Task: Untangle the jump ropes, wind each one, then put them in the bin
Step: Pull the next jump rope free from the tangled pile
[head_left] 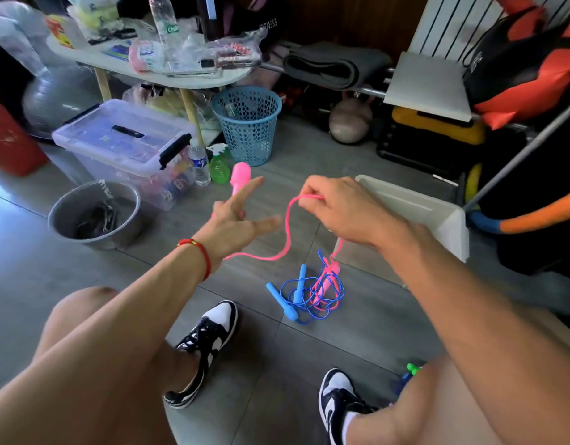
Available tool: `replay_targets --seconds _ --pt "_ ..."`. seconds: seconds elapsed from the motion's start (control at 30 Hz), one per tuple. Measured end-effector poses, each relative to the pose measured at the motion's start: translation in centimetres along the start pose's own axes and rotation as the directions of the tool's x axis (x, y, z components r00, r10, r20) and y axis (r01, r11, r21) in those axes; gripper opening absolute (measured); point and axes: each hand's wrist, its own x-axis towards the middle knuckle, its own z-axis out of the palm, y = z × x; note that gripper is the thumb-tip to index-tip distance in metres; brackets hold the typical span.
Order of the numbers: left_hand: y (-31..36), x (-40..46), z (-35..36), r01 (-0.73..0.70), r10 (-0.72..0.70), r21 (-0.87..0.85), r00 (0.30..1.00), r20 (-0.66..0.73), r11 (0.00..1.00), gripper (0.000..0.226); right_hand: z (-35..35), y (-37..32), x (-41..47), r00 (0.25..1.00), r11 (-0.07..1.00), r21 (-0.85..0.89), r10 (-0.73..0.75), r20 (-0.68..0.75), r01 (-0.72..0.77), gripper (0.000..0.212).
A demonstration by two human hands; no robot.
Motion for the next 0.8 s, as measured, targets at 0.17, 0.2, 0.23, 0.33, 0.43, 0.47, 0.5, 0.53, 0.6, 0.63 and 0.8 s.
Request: replay_targets --seconds 0.17,0.2,0.23,0.33,0.43,0.47,0.5,0.53,0.6,0.63,0.8 --pt "0.4 -0.5 1.3 -0.287 0.284 0.020 0.954 0.100 0.958 0.031 1.1 -1.0 0.0 0.996 0.997 -0.027 -0.071 -0.049 0.070 0.023" --pt "0.3 -0.2 1.0 -0.301 0.299 0.056 0.953 0.042 0.952 0.035 1.1 -0.3 0.1 0.998 0.999 -0.013 -0.044 -0.036 0.043 0.029" --pt "0.2 0.2 0.6 -0.289 0.294 0.090 0.954 -0.058 0.953 0.036 1.3 0.8 0.1 1.000 1.000 -0.008 0.005 0.012 -0.005 0.034" --pt "-1.1 2.0 -2.2 -0.187 0.142 -0.058 0.884 -0.445 0.981 0.033 2.4 5.9 -0.5 0.893 0.947 -0.204 0.304 0.331 -0.247 0.029" --pt "-2.2 2.5 -4.4 -0.106 -0.026 -0.181 0.795 -0.606 0.978 0.029 3.9 10.4 -2.5 0.700 0.801 -0.487 0.568 0.433 -0.348 0.016" --pt "-2.3 2.7 -4.7 -0.086 -0.060 -0.205 0.786 -0.615 0.975 0.027 4.0 11.3 -2.8 0.700 0.765 -0.528 0.602 0.384 -0.369 0.020" --pt "-2.4 2.9 -4.7 -0.053 -0.103 -0.235 0.790 -0.604 0.971 0.027 3.7 11.7 -2.6 0.743 0.758 -0.509 0.600 0.297 -0.408 0.022" --pt "-2.7 3.1 -4.6 -0.007 -0.146 -0.254 0.803 -0.577 0.967 0.026 3.2 11.7 -2.3 0.813 0.782 -0.442 0.555 0.173 -0.440 0.022" --pt "-2.8 3.4 -4.2 0.096 -0.207 -0.241 0.845 -0.493 0.966 0.028 1.0 10.0 -1.6 0.915 0.894 -0.196 0.390 -0.100 -0.402 0.022" --pt "-3.0 3.6 -4.0 0.155 -0.227 -0.190 0.862 -0.453 0.969 0.038 -0.2 8.6 -1.5 0.926 0.939 -0.089 0.308 -0.218 -0.333 0.023" --pt "-0.3 1.2 0.8 0.027 -0.053 -0.273 0.995 -0.087 0.962 0.043 -2.3 1.5 -2.3 0.971 0.997 -0.075 -0.003 -0.238 -0.016 0.015"
